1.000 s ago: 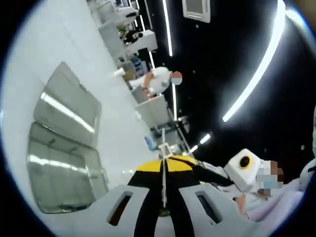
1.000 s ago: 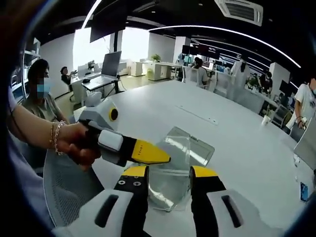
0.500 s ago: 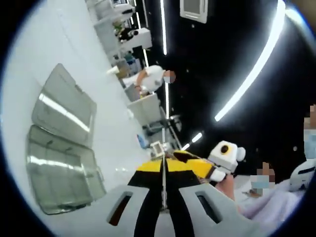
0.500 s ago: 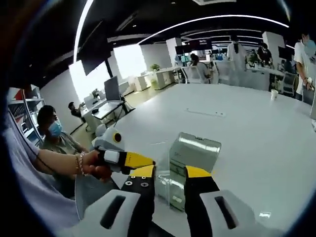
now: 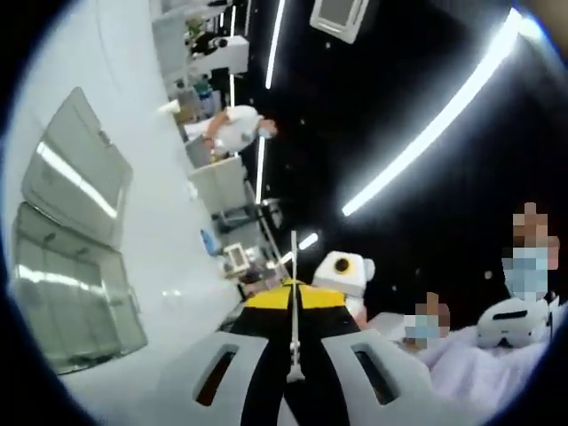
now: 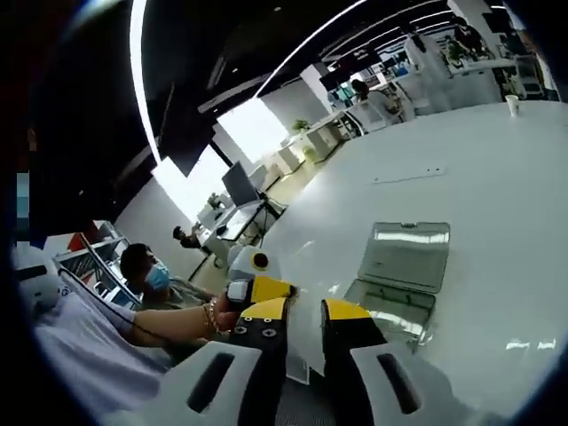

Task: Insert the divider into the dual guide fixture by aligning both edges with the guide slots and pushing it downward to the bottom, including one-sided entry, uneven engagement, binding, and posture correction.

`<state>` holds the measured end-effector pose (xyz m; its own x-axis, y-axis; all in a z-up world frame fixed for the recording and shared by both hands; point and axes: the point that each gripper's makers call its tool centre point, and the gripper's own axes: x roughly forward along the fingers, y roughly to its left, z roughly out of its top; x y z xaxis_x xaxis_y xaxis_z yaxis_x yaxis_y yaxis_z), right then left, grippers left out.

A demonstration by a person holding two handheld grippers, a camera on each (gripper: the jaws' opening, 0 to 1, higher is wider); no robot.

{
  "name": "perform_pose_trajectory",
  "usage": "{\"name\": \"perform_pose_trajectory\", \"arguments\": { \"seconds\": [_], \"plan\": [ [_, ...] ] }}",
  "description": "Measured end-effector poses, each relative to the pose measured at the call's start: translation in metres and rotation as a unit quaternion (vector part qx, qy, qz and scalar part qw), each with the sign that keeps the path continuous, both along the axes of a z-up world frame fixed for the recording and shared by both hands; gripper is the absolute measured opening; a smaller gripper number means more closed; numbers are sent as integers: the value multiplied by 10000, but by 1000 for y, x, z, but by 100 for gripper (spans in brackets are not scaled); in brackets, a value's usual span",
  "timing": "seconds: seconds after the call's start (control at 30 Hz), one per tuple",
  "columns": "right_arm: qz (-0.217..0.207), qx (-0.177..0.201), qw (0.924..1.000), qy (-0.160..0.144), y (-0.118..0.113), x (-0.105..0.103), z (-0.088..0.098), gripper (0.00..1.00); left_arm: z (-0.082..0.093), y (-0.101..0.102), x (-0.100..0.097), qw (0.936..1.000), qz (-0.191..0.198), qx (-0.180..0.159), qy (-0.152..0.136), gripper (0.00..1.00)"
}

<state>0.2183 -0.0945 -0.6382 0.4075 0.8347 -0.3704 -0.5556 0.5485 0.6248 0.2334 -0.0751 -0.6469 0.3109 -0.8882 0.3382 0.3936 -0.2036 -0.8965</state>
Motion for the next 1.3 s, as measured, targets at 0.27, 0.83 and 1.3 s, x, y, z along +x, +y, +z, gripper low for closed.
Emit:
{"name": "perform_pose_trajectory", "arguments": {
  "seconds": [0.27,0.83,1.3],
  "plan": [
    [63,83,9999,91,5,-2,-1,7,7,0,-1,9998,-41,-201,30,0],
    [43,584,9969,528,14,-7,6,1,12,2,-2,9989,-92,-448,96,0],
    [-247,430,9976,493,17,-1,7,0,4,23,9,9988,427,-200,-162,10]
  ]
}}
